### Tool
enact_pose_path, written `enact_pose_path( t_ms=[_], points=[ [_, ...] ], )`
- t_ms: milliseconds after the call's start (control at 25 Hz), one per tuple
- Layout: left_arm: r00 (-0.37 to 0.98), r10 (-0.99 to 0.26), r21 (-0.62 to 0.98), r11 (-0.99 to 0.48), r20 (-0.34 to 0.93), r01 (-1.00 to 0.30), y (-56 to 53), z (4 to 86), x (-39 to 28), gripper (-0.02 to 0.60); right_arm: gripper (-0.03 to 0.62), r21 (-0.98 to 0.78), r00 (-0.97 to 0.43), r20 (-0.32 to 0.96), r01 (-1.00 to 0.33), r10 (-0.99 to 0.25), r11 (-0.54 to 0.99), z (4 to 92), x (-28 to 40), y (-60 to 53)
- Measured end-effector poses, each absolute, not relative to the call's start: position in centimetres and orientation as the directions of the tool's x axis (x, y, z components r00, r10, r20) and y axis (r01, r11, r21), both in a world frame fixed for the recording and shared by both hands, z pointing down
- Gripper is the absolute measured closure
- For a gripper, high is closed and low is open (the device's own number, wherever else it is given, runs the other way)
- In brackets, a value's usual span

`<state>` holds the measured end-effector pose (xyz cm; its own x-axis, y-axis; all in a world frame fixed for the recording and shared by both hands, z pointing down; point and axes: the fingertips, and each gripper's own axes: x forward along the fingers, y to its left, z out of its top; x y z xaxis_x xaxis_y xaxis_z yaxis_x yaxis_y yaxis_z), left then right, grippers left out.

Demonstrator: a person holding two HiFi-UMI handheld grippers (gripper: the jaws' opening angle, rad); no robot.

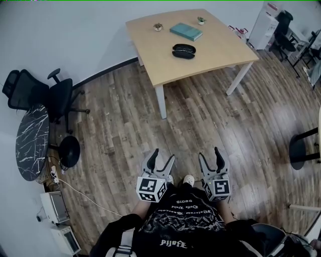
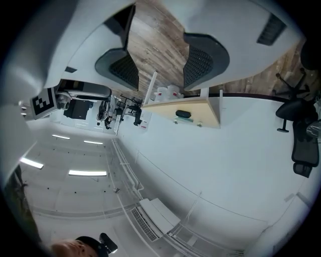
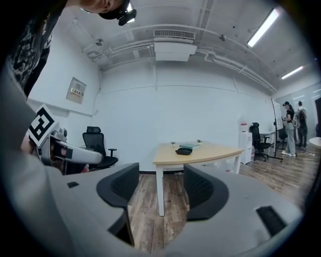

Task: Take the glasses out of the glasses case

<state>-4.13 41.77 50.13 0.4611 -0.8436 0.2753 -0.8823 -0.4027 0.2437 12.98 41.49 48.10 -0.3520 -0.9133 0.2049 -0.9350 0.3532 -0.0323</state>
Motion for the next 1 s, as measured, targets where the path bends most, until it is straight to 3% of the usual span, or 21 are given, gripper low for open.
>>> enact_pose_path(
  t_ms=[360, 560, 760, 1000],
  points=[
    [0.535, -0.804, 0.284, -0.467, 0.26, -0.838, 41.2, 50.7, -6.3, 0.295, 0.306, -0.019, -0.315, 0.223, -0.947, -0.922, 0.319, 49.1, 10.5, 41.6],
    [0.466, -0.827, 0.238, -0.406, 0.315, -0.882, 40.2, 51.9, -8.4, 0.296, 0.306, -0.026, -0.285, 0.253, -0.957, -0.925, 0.288, 50.2, 9.9, 42.0],
    [0.482, -0.818, 0.253, -0.418, 0.312, -0.873, 39.6, 52.4, -7.7, 0.296, 0.306, -0.034, -0.288, 0.272, -0.956, -0.918, 0.29, 51.1, 10.5, 41.1],
    [0.442, -0.836, 0.254, -0.373, 0.325, -0.892, 36.6, 53.3, -6.8, 0.296, 0.306, -0.043, -0.341, 0.277, -0.938, -0.898, 0.343, 52.0, 11.2, 36.8]
  ],
)
